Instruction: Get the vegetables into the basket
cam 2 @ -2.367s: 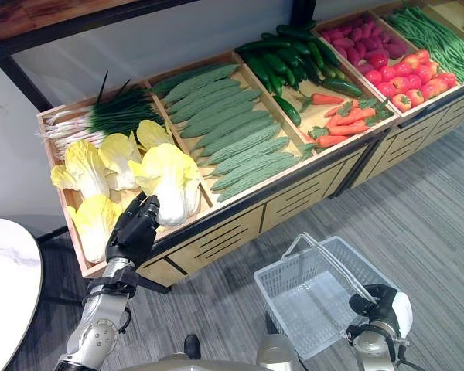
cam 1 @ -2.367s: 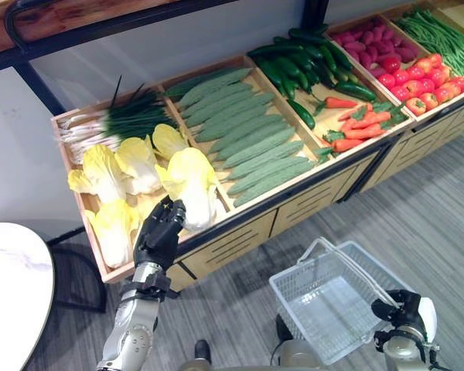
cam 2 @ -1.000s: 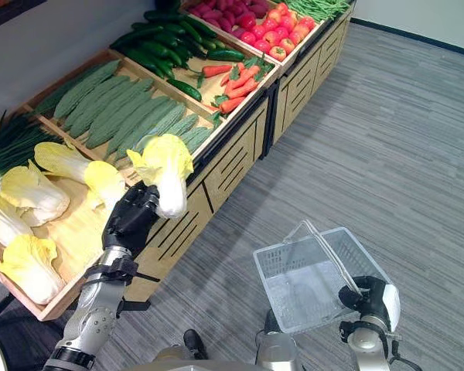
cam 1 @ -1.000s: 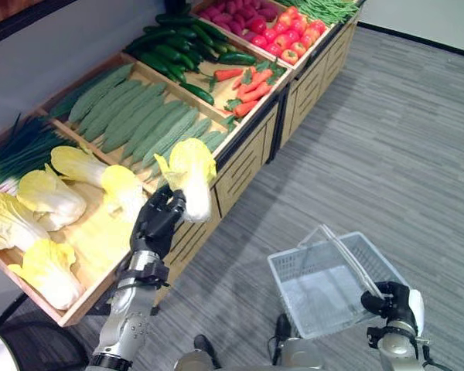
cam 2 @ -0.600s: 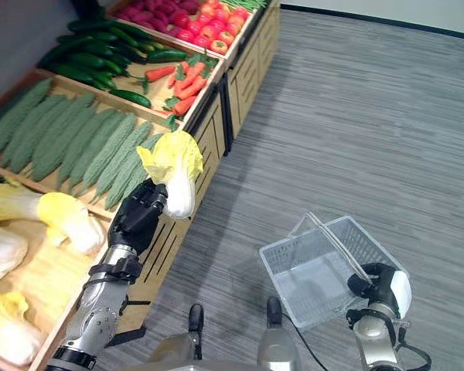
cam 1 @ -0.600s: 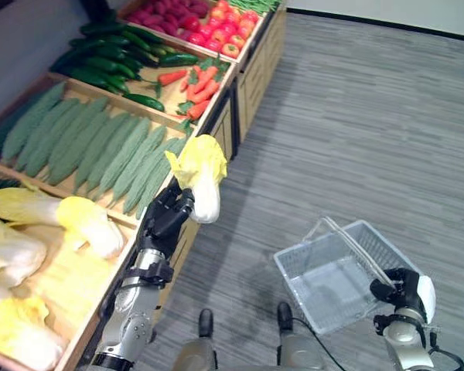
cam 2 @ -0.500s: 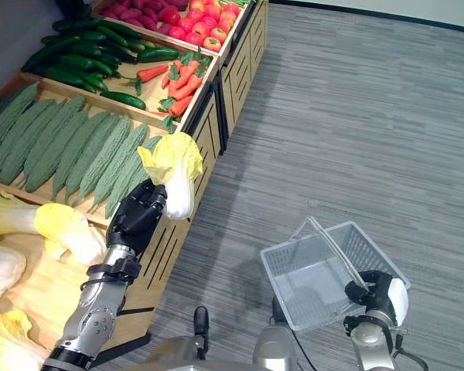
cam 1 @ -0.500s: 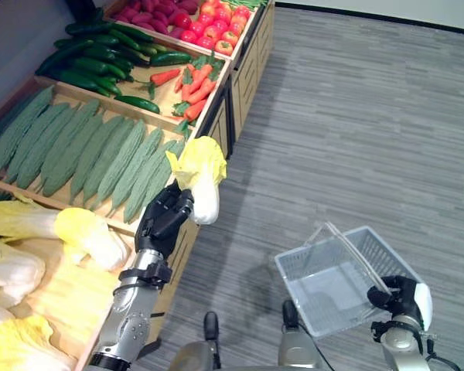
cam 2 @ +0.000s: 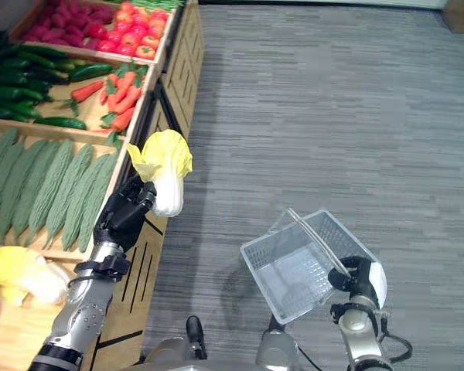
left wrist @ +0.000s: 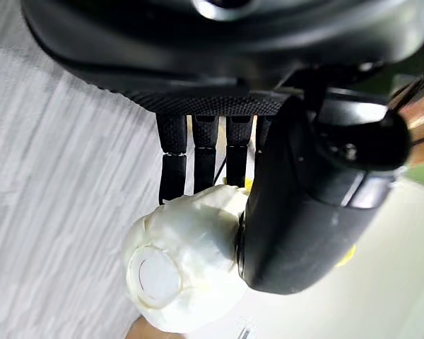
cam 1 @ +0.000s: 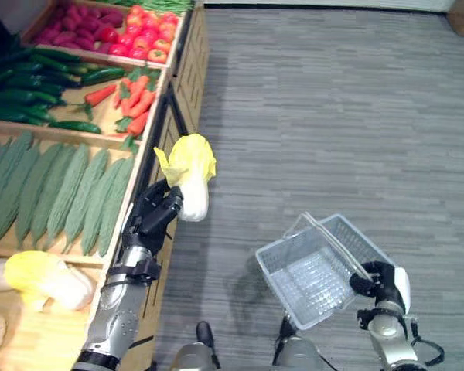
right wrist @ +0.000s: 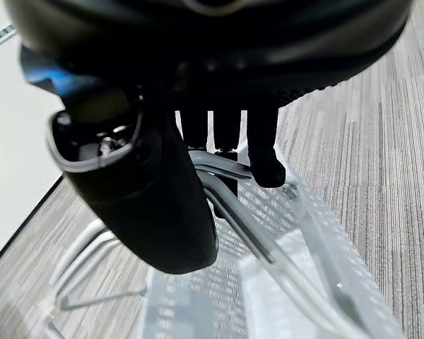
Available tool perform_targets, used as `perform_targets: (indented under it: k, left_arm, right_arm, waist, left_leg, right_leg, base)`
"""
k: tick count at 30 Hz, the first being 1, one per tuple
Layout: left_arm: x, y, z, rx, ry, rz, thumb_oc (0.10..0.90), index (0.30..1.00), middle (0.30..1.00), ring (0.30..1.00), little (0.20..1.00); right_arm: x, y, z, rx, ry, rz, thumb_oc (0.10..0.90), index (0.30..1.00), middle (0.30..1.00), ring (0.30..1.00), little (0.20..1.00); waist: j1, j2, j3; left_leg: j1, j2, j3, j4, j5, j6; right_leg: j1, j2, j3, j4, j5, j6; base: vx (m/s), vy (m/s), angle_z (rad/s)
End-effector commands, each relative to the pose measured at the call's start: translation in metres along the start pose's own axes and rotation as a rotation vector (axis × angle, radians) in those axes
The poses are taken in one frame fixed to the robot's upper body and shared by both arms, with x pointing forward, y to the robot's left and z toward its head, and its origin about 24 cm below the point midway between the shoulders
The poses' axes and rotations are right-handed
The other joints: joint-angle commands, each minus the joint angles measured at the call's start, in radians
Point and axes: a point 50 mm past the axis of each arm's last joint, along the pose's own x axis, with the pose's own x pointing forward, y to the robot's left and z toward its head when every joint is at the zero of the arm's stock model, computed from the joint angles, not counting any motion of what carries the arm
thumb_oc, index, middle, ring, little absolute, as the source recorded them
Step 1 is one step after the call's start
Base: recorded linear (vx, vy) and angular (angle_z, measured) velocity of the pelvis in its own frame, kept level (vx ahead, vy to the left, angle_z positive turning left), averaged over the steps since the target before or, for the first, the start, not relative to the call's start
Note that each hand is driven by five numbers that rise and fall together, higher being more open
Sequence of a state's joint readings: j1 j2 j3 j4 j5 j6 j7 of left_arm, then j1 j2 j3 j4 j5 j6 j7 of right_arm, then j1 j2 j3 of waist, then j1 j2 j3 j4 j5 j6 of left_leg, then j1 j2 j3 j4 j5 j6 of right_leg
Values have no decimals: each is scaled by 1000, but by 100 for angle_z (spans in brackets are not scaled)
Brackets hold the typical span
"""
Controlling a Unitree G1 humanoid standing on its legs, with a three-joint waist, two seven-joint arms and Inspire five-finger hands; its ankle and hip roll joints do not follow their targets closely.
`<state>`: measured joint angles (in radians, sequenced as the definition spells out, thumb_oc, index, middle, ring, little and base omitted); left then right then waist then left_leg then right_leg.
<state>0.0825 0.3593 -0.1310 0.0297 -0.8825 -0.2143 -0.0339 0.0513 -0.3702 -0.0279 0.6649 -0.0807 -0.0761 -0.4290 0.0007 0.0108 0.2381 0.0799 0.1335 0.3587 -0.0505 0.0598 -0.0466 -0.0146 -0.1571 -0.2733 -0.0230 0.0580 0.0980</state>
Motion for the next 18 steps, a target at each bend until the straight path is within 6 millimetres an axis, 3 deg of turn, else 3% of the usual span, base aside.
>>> perform_targets:
  k: [1,3,4,5,7,10,14,18]
  left_arm:
    - [17,-30,44,12,-226,-172,400,300,300,300,300]
    - [16,-31,39,-9,-212,-166,400,300,300,300,300]
    - [16,-33,31,-21,-185,-170,400,300,300,300,300]
    - [16,-33,31,-21,-185,-171,400,300,300,300,300]
    - [16,-37,23,-40,-163,-172,400,300,300,300,300]
    - [17,-36,21,-33,-155,-171,400,300,300,300,300]
    - [16,-37,25,17,-153,-190,400,300,300,300,300]
    - [17,-37,29,86,-140,-225,400,300,300,300,300]
  right_arm:
    - [11,-23,40,45,-206,-98,400,300,300,300,300]
    - [10,-26,41,46,-214,-106,400,300,300,300,300]
    - [12,-35,51,39,-272,-112,400,300,300,300,300]
    - [12,-35,52,39,-273,-112,400,300,300,300,300]
    - [17,-38,59,41,-293,-123,400,300,300,300,300]
    - [19,-43,63,35,-311,-124,400,300,300,300,300]
    - [28,-55,67,-8,-310,-139,400,300,300,300,300]
    - [42,-67,78,-70,-309,-170,400,300,300,300,300]
  waist:
    - [1,-42,-64]
    - [-9,-32,-64]
    - [-16,-9,-38]
    - [-17,-10,-39]
    - [8,-7,-35]
    - [8,-4,-39]
    - [10,4,-61]
    - [21,-7,-70]
  left_leg:
    - [-32,1,-50,37,-39,-52]
    - [-29,23,-57,40,-22,-68]
    - [-55,51,-153,170,-5,-101]
    - [-58,50,-154,169,-2,-101]
    - [-95,0,-317,104,-19,-98]
    - [-121,-9,-354,79,-11,-93]
    - [-79,-12,-319,17,-14,-73]
    - [-43,-30,-288,-9,-23,-57]
  right_leg:
    - [42,-71,-9,-15,-10,108]
    - [53,-43,-4,-23,-24,92]
    - [87,1,14,-44,-53,54]
    - [84,1,13,-44,-51,54]
    - [83,-2,42,-56,-52,60]
    - [76,-5,53,-60,-44,69]
    - [70,-13,75,-64,-29,76]
    - [67,-31,94,-64,-15,82]
  base:
    - [18,-197,-11]
    - [28,-394,-22]
    - [28,-400,-25]
    - [31,-322,-23]
    - [36,-31,-44]
    - [47,-9,-41]
    - [76,74,-14]
    - [86,134,-21]
